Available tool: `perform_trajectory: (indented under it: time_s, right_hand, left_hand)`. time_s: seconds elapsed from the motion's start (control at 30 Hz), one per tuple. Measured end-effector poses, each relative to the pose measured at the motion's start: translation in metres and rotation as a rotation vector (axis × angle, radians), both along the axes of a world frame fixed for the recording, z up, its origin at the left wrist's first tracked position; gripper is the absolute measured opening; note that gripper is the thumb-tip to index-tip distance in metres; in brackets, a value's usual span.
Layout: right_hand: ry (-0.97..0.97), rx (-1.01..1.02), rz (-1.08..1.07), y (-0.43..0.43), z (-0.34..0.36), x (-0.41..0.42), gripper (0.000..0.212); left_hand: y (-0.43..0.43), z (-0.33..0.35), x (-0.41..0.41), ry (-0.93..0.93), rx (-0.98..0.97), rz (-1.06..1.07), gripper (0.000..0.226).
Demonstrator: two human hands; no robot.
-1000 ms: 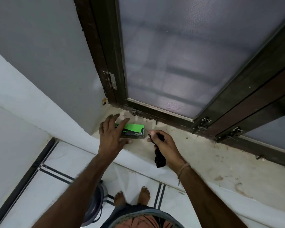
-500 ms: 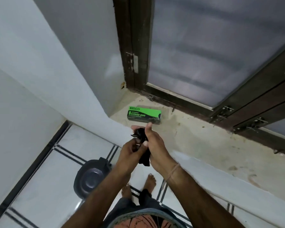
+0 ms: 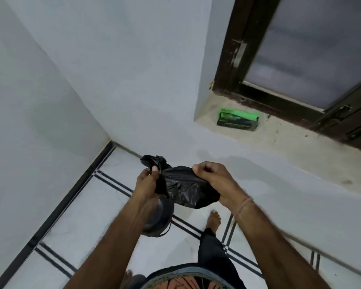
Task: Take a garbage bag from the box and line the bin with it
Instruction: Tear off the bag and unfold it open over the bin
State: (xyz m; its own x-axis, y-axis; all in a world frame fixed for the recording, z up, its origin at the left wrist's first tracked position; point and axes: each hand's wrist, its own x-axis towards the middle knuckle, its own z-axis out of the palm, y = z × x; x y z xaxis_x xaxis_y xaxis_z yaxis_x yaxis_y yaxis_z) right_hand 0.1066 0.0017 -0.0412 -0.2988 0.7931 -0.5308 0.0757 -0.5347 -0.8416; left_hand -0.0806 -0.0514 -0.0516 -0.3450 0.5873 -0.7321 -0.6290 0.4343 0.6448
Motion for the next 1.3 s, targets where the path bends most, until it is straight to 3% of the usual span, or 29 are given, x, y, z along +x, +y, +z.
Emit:
perform_trajectory:
  time_s: [0.13,0.23,0.4,0.47,0.5,0.63,0.73,0.8,0.9,1.0,1.17,1.27,1.3]
  right_hand:
    - [-0.064,0.058,-0.074,-0.066,-0.017,-0.048,0.012]
    - [-0.022,0.033,-0.15,-0.13,-0.012,-0.103,0.013]
    - [0.018,0.014,-0.074,-0.2,0.017,-0.169,0.013]
    - [0.042,0.018,-0.039,-0.212,0.03,-0.187,0.012]
    - [0.046,0.026,-0.034,-0.217,0.035,-0.194,0.012]
    - [0.026,0.021,0.005,-0.235,0.05,-0.207,0.025]
    - [-0.018,-0.053,0.087,-0.253,0.056,-0.202,0.025]
    - [-0.026,-0.08,-0.017,-0.262,0.053,-0.2,0.02]
    - [0.074,-0.065,-0.368,-0.271,0.05,-0.203,0.016]
    - [0.095,-0.006,-0.525,-0.273,0.049,-0.207,0.023]
    - [0.184,0.008,-0.493,-0.269,0.049,-0.215,0.023]
    - [0.24,0.005,-0.399,-0.266,0.054,-0.224,0.019]
    - [0.236,0.013,-0.36,-0.266,0.056,-0.229,0.018]
  left_hand:
    - [-0.067,-0.022,-0.073,0.084,-0.03,-0.185,0.029]
    - [-0.131,-0.013,-0.125,0.024,-0.005,-0.388,0.039]
    - [-0.195,0.025,-0.176,0.087,0.049,-0.614,0.104]
    - [-0.207,0.034,-0.183,0.084,0.096,-0.726,0.101]
    - [-0.212,0.035,-0.185,0.081,0.131,-0.763,0.088]
    - [-0.232,0.034,-0.193,0.108,0.186,-0.508,0.032]
    - [-0.244,0.036,-0.204,0.128,0.22,-0.345,0.02]
    - [-0.25,0.037,-0.208,0.155,0.21,-0.273,0.018]
    - [-0.261,0.037,-0.206,0.152,0.185,-0.204,0.02]
    - [-0.269,0.032,-0.201,0.125,0.143,-0.22,0.025]
    - [-0.276,0.02,-0.218,0.13,0.047,-0.22,0.031]
    - [-0.28,0.015,-0.231,0.203,0.024,-0.197,0.059]
    - [-0.28,0.017,-0.232,0.312,0.006,-0.207,0.071]
